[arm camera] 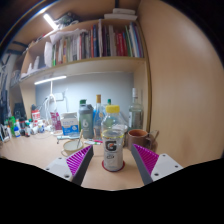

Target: Pour water

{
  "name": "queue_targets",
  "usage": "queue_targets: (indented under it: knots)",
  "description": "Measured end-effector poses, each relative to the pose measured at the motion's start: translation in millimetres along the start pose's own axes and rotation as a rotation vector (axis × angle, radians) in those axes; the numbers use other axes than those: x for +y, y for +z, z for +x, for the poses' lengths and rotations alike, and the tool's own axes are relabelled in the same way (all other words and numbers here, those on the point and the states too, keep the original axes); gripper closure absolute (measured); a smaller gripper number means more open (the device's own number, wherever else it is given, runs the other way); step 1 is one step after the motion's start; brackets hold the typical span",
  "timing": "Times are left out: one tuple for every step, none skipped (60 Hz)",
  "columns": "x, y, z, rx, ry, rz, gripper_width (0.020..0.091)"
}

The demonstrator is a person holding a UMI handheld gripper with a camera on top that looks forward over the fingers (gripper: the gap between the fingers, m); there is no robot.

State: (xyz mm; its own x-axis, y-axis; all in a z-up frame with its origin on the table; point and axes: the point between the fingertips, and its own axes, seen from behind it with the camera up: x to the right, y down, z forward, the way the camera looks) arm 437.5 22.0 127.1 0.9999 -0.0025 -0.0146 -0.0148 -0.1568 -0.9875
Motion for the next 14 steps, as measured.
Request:
queue_targets:
  knots:
    - [-3, -7, 0, 0.003, 0.008, 0.005, 0.0255]
    - [-6, -13, 1, 0.005, 0.015, 0.010, 0.0256]
    - [-10, -19, 1, 0.006, 0.020, 0.016, 0.0257]
    - [-13, -23, 1, 0.005, 0.024, 0.024, 0.0259]
    - [-17, -29, 1, 0.005, 0.030, 0.032, 0.0259]
    - [-21, -36, 0, 0.005, 0.035, 0.040, 0.0259]
    - [-25, -42, 0, 0.004, 0.041, 0.047, 0.0260]
    - [-28, -48, -1, 0.004, 0.048, 0.055, 0.0258]
    - [-31, -54, -1, 0.003, 0.054, 0.062, 0.0259]
    - [-35, -58, -2, 0.003, 0.060, 0.069, 0.0258]
    - [-38, -63, -2, 0.002, 0.066, 0.074, 0.0259]
    - [-40, -68, -2, 0.001, 0.070, 0.079, 0.0258]
    - [-42, -69, -2, -0.001, 0.075, 0.084, 0.0257]
    - [-44, -73, -2, -0.001, 0.077, 0.087, 0.0259]
